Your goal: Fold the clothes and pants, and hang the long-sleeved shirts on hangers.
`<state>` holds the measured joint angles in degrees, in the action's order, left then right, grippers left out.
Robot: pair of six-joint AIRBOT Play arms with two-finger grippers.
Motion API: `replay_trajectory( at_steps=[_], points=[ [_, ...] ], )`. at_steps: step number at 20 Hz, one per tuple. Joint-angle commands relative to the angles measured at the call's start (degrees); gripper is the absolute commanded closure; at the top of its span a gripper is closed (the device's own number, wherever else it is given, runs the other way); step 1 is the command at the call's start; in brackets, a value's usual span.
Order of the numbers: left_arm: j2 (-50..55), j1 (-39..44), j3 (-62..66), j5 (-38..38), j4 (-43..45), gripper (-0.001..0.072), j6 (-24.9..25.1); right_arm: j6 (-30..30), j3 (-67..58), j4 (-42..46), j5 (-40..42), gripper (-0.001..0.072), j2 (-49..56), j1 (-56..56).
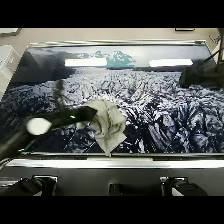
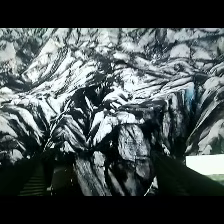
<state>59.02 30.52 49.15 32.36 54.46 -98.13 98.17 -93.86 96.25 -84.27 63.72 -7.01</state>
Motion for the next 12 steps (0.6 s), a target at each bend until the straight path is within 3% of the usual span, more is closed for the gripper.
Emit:
replay_trajectory(
  at_steps=[1,2,3,5,7,9,12],
  points=[
    [13.40,3.23,-2.56,-0.42,-3.69,0.0677,-3.91,0.17,1.31,-6.36,-4.28,0.0038,2.21,-0.04],
    [16.28,3.58,-1.29,0.09,-7.69,0.0503,-3.91,0.17,1.97,-8.68,-3.98,0.0039,3.56,-0.04],
    [17.84,3.13,0.79,2.43,-10.91,0.0008,-3.02,0.11,3.06,-11.23,-3.37,0.0043,5.18,-0.04],
    [17.64,-1.33,7.04,11.80,-10.47,-0.0005,7.96,-0.13,6.21,-17.22,-2.19,0.0080,8.72,-0.04],
    [16.55,-9.70,14.05,21.59,-5.90,-0.0004,9.42,-3.30,11.04,-26.08,-2.19,0.0074,12.31,-0.04],
    [15.80,-20.00,20.11,30.18,-3.54,-0.0004,9.49,-6.45,18.40,-34.45,-0.98,0.0008,14.93,-0.04],
    [15.78,-31.52,21.18,39.47,-3.37,-0.0002,12.68,-8.76,31.50,-41.35,4.31,0.0012,16.35,-0.04]
  ],
)
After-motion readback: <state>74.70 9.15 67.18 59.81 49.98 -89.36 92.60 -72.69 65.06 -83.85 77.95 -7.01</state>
